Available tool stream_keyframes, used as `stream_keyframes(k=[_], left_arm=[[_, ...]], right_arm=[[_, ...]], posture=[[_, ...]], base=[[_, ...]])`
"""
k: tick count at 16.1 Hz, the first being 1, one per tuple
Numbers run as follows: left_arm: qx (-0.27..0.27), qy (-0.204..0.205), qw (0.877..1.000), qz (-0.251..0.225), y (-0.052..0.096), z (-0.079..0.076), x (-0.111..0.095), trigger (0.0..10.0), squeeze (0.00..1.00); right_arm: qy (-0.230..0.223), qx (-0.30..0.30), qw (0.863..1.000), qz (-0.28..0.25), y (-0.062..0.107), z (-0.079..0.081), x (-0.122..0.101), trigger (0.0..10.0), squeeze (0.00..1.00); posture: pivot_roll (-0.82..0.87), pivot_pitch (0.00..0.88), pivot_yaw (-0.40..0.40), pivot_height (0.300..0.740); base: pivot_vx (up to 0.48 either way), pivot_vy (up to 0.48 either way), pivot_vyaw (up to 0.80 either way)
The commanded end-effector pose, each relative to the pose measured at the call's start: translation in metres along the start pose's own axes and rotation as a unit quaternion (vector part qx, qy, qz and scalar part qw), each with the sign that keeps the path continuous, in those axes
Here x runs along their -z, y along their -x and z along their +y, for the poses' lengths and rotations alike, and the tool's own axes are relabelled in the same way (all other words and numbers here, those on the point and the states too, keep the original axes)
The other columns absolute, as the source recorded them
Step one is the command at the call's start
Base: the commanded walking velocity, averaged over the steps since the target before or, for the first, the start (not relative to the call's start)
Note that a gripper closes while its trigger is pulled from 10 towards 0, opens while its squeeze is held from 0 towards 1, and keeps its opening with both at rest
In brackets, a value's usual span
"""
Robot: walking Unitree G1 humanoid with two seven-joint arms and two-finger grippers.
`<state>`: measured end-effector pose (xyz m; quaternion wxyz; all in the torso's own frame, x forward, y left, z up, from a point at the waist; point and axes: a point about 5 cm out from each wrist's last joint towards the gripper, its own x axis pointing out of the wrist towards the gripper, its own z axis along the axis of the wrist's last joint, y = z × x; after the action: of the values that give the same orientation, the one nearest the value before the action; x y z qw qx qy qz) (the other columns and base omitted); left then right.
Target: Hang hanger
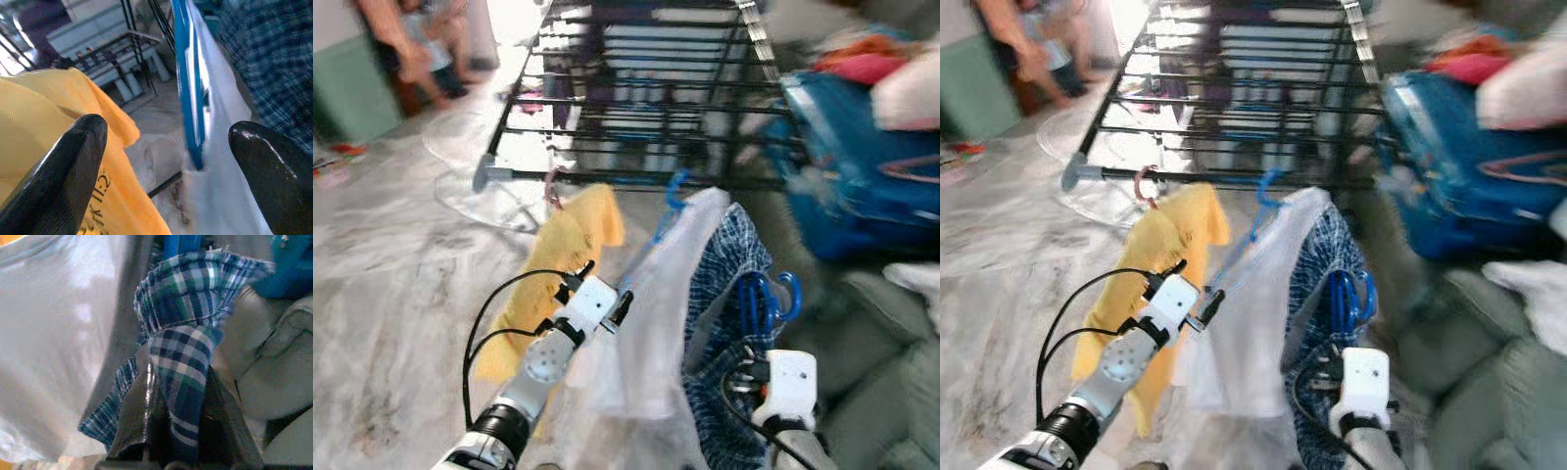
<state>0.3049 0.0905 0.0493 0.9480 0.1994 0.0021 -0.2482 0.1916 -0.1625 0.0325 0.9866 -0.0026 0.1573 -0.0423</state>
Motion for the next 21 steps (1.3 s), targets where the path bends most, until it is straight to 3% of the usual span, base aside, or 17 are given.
stream_keyframes(k=[1,9,13,15,18,19,21], left_arm=[[0.001,-0.001,1.000,0.005,0.001,-0.002,0.002,10.0,0.00],[0.013,-0.015,1.000,0.004,-0.003,-0.007,0.000,10.0,0.00],[0.094,-0.028,0.995,0.000,0.000,0.000,0.002,10.0,0.00],[0.112,-0.008,0.993,0.046,-0.003,0.017,0.007,10.0,0.00],[0.114,-0.032,0.991,0.066,0.002,0.019,0.015,10.0,0.00],[0.110,-0.025,0.992,0.064,0.000,0.017,0.014,10.0,0.00],[0.099,0.026,0.994,0.047,-0.008,0.005,0.004,10.0,0.00]], right_arm=[[0.009,0.003,1.000,-0.015,-0.003,-0.003,-0.006,10.0,0.00],[0.009,0.009,1.000,-0.005,-0.007,-0.006,-0.002,10.0,0.00],[0.012,0.006,1.000,-0.009,0.003,-0.022,-0.004,10.0,0.00],[-0.028,0.008,0.999,-0.013,0.015,-0.034,-0.010,10.0,0.00],[-0.005,-0.001,1.000,-0.008,0.019,-0.027,-0.009,10.0,0.00],[0.024,-0.008,1.000,-0.010,0.020,-0.021,-0.011,10.0,0.00],[0.023,-0.012,0.999,-0.041,0.020,-0.009,-0.026,10.0,0.00]], posture=[[0.01,0.013,0.002,0.740],[0.01,0.000,0.008,0.740],[0.03,0.000,0.008,0.740],[0.04,0.000,0.006,0.740],[0.03,0.000,0.024,0.740],[0.02,0.000,0.036,0.740],[0.01,0.000,0.043,0.740]], base=[[-0.300,0.000,0.00],[-0.295,0.000,0.00],[-0.070,0.000,0.00],[0.000,0.000,0.00],[0.000,0.000,0.00],[0.000,0.000,0.00],[0.000,0.000,0.00]])
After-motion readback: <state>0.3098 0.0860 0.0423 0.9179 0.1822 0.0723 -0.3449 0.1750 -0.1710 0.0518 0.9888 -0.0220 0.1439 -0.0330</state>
